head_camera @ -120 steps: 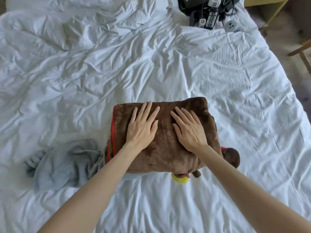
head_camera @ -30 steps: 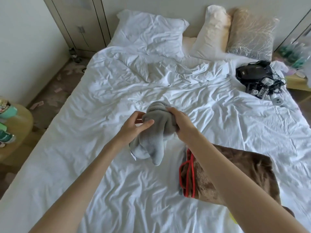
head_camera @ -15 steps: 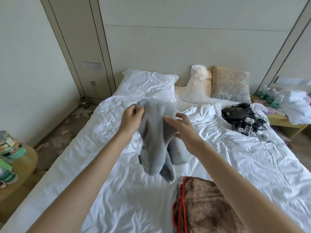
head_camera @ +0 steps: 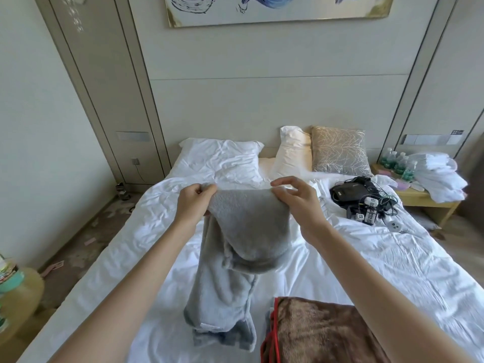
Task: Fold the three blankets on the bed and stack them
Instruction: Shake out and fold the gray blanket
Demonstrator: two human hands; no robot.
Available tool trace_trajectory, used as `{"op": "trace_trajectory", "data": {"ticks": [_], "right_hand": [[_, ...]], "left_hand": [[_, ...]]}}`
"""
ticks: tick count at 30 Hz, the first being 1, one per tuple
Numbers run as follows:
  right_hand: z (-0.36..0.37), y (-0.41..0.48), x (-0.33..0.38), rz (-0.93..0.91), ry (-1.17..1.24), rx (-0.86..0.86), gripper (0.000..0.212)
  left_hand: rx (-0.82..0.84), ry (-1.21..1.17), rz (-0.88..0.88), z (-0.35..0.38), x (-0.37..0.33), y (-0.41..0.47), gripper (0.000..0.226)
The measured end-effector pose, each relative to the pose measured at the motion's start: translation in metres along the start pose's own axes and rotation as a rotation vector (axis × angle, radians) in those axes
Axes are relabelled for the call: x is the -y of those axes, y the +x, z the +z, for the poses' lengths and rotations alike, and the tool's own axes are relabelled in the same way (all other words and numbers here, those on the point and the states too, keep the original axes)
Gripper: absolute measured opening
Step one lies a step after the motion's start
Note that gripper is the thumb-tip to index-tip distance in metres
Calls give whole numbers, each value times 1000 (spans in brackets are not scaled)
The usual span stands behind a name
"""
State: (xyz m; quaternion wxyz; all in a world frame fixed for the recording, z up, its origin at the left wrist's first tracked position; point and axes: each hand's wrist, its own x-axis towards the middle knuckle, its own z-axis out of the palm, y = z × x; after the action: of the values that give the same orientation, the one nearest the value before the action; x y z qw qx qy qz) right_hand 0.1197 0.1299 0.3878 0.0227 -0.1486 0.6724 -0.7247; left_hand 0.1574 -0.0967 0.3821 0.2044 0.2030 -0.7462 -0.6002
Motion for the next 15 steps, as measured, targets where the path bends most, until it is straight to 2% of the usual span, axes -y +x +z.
{"op": "trace_trajectory", "data": {"ticks": [3, 7, 9, 11, 15], "right_hand": [[7, 5, 2, 21, 75, 49, 12], [15, 13, 7, 95, 162, 143, 27], [20, 15, 11, 110, 215, 187, 44], [26, 15, 15, 94, 246, 231, 55], [42, 13, 25, 53, 288, 278, 55]], "left_hand": [[128, -181, -71, -1, -6, -10, 23], [395, -288, 20, -15, -10, -20, 46], [471, -187, 113, -20, -6, -27, 52], [481, -14, 234, -23, 0, -35, 67], [492, 235, 456, -18, 15, -44, 110]]}}
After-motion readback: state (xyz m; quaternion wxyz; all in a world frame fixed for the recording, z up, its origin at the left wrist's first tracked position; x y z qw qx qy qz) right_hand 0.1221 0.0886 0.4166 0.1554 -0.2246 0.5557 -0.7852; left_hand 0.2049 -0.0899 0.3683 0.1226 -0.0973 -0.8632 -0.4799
